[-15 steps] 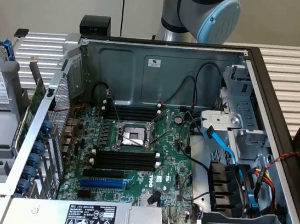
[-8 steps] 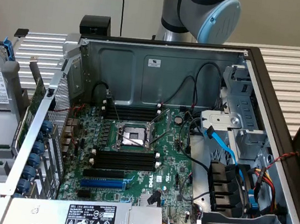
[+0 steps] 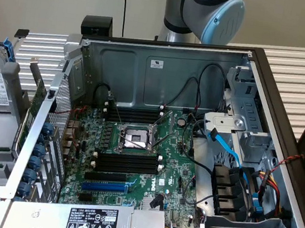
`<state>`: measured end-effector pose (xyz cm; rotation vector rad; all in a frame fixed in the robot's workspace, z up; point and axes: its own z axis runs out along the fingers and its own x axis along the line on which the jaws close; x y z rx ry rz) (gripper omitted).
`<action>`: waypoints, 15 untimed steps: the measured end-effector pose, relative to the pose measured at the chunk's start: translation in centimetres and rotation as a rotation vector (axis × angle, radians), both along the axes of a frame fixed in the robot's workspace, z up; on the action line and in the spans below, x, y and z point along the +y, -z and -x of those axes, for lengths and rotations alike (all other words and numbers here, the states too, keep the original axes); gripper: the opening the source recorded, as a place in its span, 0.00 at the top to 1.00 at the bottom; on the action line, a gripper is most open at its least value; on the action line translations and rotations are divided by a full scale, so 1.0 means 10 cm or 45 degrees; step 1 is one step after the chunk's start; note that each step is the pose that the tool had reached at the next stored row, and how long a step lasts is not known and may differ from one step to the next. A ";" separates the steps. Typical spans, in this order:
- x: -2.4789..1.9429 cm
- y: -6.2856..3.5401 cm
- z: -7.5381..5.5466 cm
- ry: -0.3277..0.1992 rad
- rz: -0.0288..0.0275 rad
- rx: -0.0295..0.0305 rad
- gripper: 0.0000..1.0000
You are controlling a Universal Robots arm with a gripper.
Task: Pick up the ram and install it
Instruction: 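Pick up the ram and move it above insertion slot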
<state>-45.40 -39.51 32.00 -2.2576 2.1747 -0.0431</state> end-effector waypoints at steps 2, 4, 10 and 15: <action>-0.012 0.036 0.00 -0.002 0.0001 0.0001 0.64; -0.029 0.072 0.00 -0.003 0.0000 0.0001 0.64; -0.080 0.158 0.00 -0.005 0.0004 -0.0014 0.64; -0.105 0.238 0.00 -0.007 0.0005 -0.0021 0.64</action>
